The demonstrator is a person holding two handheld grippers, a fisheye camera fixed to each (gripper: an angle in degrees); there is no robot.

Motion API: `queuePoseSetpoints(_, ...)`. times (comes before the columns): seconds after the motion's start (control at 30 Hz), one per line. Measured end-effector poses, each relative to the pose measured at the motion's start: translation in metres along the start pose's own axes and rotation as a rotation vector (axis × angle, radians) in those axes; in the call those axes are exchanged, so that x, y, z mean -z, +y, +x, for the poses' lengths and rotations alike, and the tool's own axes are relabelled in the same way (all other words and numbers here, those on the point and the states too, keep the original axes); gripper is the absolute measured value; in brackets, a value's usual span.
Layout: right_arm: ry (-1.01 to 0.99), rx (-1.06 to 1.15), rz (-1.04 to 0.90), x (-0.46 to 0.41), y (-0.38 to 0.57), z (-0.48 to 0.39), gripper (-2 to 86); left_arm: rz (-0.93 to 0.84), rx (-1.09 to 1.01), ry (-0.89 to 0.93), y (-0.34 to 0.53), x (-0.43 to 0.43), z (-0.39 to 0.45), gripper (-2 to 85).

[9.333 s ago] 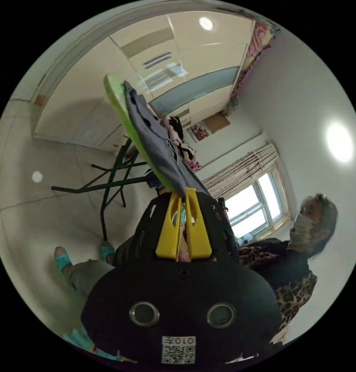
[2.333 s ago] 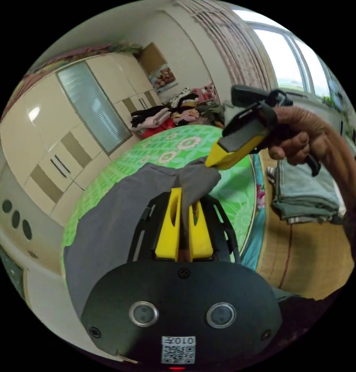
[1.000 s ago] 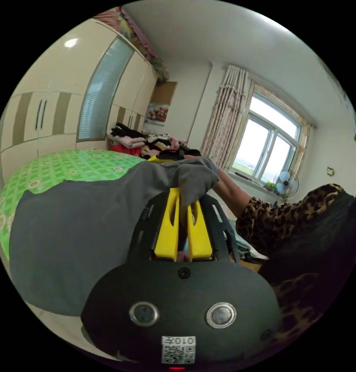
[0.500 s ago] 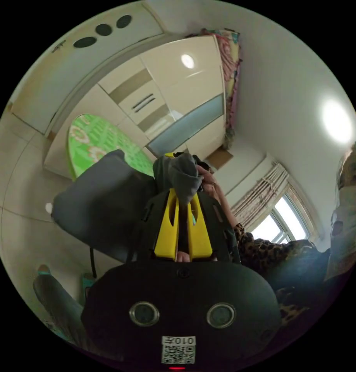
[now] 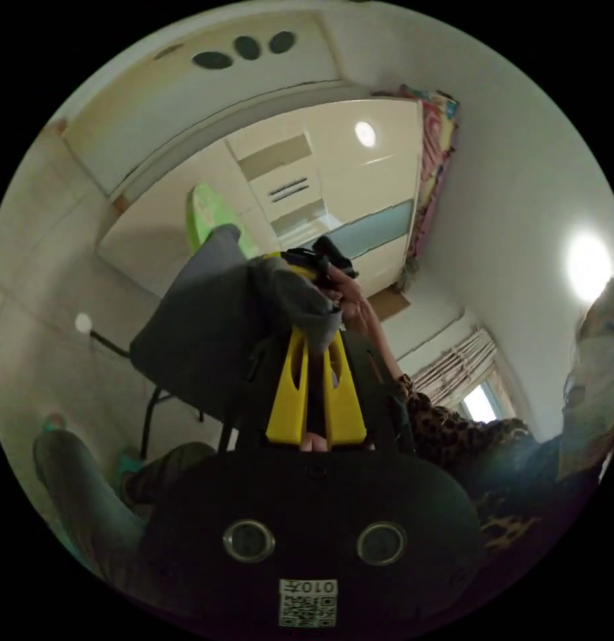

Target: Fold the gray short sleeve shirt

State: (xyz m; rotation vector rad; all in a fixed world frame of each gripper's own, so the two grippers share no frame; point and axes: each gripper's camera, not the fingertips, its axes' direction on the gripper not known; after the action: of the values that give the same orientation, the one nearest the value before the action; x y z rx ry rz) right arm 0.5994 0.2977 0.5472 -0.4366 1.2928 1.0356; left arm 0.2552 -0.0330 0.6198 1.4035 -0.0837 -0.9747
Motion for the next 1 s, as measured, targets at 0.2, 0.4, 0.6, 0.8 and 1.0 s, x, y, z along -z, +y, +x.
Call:
queuePoseSetpoints(0.2,-0.214,0.06,0.316,0.044,0.077,0.041,7.0,-0.006,0.097,0.031,0.022,0.01,-0.03,4.1)
queuePoseSetpoints(0.4,-0.302,-0.065,0.367,0.043,0.139,0.105,8.5,0.0,-0.02,0.009,0.036,0.02,0.004,5.7)
queuePoseSetpoints(0.6,-0.272,-0.123,0.333,0.007,0.14,0.123,5.8,0.005,-0.258,-0.073,0.011,0.019,0.072,6.1)
queuePoseSetpoints(0.8,-0.288,-0.106,0.377,0.008,0.17,0.127,7.5,0.094,0.043,-0.283,0.052,0.068,-0.007,6.3)
queuePoseSetpoints(1.0,-0.177,-0.199,0.535,0.019,0.215,0.124,12.7,0.068,0.228,-0.16,0.085,0.064,-0.067,6.6)
